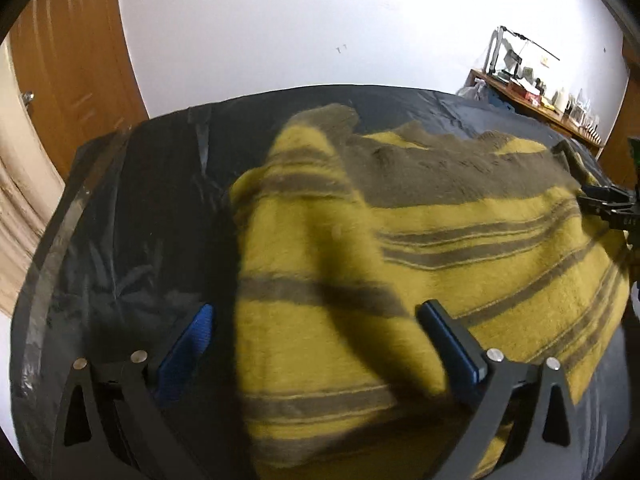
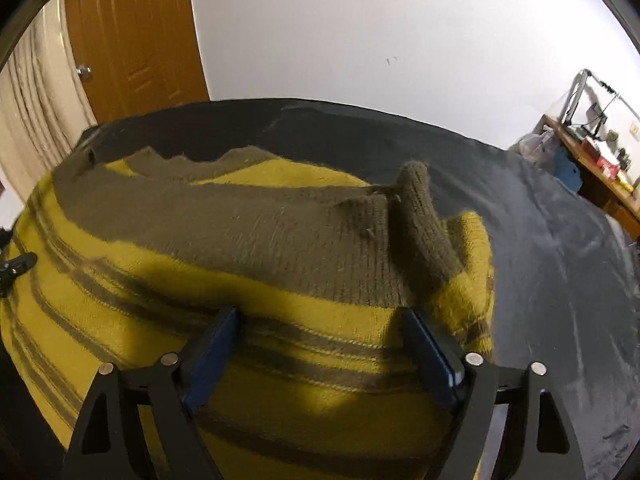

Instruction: Fold clothes

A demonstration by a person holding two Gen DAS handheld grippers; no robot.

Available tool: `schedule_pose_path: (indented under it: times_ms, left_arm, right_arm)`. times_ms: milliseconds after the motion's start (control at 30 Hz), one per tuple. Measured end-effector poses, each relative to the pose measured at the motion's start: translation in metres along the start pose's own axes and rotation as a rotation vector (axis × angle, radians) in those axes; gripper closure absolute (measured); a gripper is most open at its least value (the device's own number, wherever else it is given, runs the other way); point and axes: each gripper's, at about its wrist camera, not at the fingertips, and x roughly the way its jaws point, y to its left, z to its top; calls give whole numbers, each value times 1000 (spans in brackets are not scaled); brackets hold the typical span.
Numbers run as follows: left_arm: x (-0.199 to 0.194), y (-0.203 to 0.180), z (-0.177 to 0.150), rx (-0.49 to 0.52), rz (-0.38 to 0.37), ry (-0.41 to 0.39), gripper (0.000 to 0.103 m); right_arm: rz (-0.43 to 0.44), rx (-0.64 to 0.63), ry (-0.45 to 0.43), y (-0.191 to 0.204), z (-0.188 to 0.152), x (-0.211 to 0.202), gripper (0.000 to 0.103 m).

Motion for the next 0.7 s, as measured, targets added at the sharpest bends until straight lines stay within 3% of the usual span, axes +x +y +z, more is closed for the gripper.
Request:
schedule_pose_path:
  times_ms: [267,467,700]
  left_arm:
    - [-17,-23,11,60,97,-19,0]
    - [-37,-48,34,121,58,-75,0]
    - [-13,-70,53,168,66,-49,0]
  right_arm:
    - [-29,-2,-19,6,0,-2,15]
    - [-34,10,-21,18,5,-17,15]
    - [-14,-6,-52,37,15,-18,15]
